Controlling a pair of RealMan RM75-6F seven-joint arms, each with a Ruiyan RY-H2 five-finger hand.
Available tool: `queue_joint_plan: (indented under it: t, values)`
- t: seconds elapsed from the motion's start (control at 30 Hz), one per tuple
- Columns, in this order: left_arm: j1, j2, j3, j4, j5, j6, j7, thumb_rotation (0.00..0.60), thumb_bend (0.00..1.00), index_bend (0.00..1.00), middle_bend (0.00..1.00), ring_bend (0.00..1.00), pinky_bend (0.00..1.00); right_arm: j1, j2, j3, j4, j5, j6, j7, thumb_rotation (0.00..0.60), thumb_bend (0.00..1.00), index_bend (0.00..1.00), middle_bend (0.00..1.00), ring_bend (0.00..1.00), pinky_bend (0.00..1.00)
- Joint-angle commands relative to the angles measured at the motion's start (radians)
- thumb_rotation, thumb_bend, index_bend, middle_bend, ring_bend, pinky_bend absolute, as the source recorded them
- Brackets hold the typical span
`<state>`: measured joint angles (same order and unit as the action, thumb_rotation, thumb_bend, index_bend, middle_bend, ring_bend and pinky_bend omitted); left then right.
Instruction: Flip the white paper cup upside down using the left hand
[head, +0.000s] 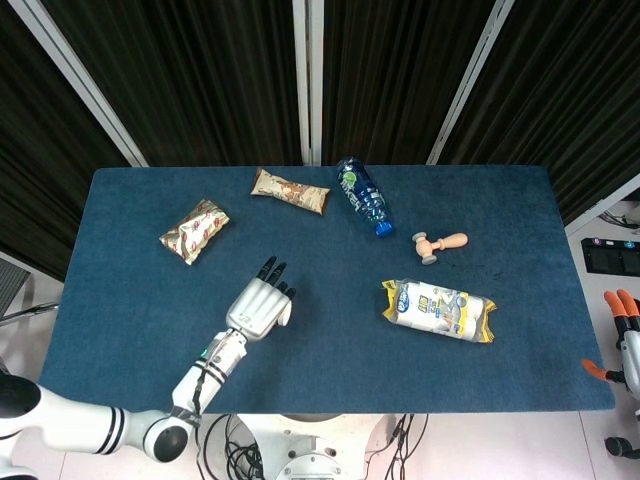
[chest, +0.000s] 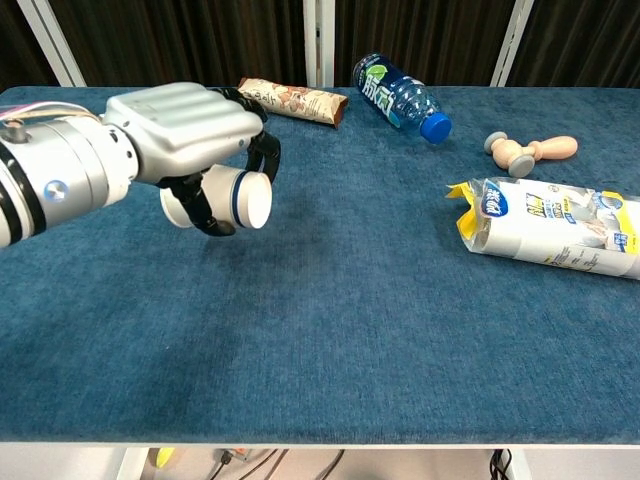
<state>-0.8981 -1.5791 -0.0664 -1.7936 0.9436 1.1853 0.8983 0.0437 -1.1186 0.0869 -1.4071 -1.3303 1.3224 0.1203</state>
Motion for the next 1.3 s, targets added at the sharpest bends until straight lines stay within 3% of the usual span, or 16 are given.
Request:
queue_joint_plan:
  t: [0.03,0.3,0.43,0.57,0.73,0.87,1.3]
  values:
    - [0.09,0.031,-0.042,0.0,0.186,0.036,-0.365,0.6,0.25,0.46,0.46,0.14,0.0,0.001,0.0,0.0,-0.001,-0.001,-0.001,0.002,0.6,0.03,0.0,0.0,0.0,0.0]
    - [0.205,0.001,-0.079,0.162,0.34,0.102,-0.915,0.6,0.25,0.48,0.49,0.14,0.01,0.006,0.001,-0.003,-0.001,0.002,-0.017,0.005,0.6,0.03,0.0,0.0,0.0,0.0]
    - [0.247,-0.04,-0.061,0.305,0.421,0.121,-1.176,0.6,0.25,0.48,0.49,0.14,0.01,0.01,-0.003,-0.004,0.0,0.002,-0.024,0.008,0.6,0.03,0.0,0.0,0.0,0.0]
    - [0.284,-0.117,-0.03,0.479,0.481,0.156,-1.343,0.6,0.25,0.47,0.48,0.14,0.0,0.013,-0.005,-0.005,0.005,0.003,-0.03,0.006,0.6,0.03,0.0,0.0,0.0,0.0]
    - [0.32,-0.22,-0.008,0.695,0.516,0.186,-1.461,0.6,0.25,0.47,0.47,0.14,0.0,0.011,-0.004,-0.003,0.011,0.007,-0.03,0.015,0.6,0.03,0.0,0.0,0.0,0.0]
    - [0.333,-0.267,-0.009,0.791,0.525,0.189,-1.515,0.6,0.25,0.47,0.47,0.14,0.0,0.009,0.001,-0.004,0.011,0.005,-0.027,0.027,0.6,0.03,0.0,0.0,0.0,0.0]
    - [0.353,-0.345,-0.007,0.93,0.559,0.186,-1.612,0.6,0.25,0.45,0.46,0.14,0.0,0.009,0.009,-0.004,0.002,0.002,-0.024,0.032,0.6,0.03,0.0,0.0,0.0,0.0]
